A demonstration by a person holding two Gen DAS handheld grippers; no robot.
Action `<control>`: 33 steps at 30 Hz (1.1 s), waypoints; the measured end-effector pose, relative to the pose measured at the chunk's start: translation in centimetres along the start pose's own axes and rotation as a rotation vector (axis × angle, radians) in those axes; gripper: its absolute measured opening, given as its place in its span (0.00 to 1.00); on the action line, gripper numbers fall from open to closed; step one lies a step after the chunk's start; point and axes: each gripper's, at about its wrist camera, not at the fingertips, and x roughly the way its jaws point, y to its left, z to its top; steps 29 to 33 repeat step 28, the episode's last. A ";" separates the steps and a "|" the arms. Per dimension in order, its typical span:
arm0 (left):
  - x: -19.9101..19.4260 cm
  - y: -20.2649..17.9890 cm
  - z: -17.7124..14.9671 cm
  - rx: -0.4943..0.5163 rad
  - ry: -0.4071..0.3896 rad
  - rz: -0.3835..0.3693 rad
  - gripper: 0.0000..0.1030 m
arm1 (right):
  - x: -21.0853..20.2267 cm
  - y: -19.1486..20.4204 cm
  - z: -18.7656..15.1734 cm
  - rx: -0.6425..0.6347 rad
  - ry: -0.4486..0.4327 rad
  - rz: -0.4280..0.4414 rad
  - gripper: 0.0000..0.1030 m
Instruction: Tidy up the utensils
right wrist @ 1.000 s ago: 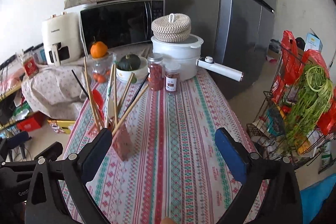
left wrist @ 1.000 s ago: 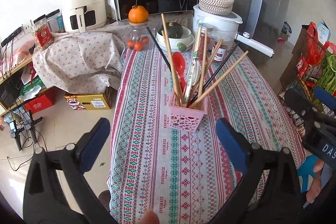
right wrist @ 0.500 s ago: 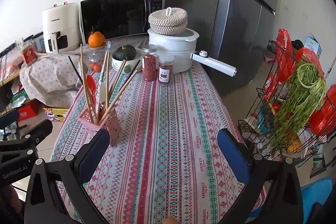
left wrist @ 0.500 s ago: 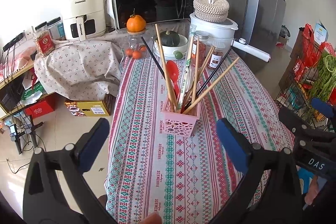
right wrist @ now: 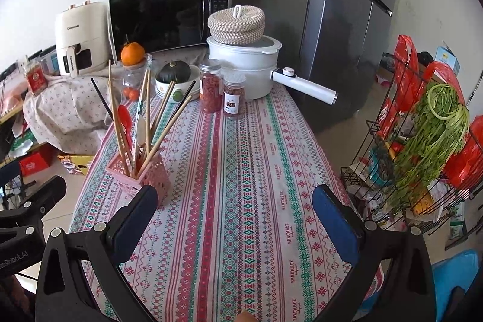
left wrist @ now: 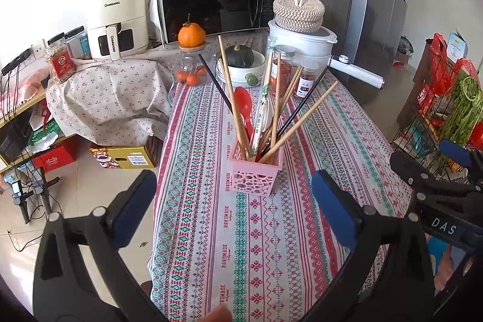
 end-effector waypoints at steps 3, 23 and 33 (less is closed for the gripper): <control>0.0 -0.2 0.0 0.003 0.000 -0.002 0.99 | 0.1 0.0 0.0 0.001 0.003 -0.003 1.00; -0.2 -0.4 -0.1 0.008 0.002 -0.006 0.99 | 0.3 0.1 -0.3 0.002 0.004 -0.009 1.00; 0.0 -0.5 -0.1 0.006 0.008 -0.023 0.99 | 0.3 0.1 -0.3 0.002 0.005 -0.009 1.00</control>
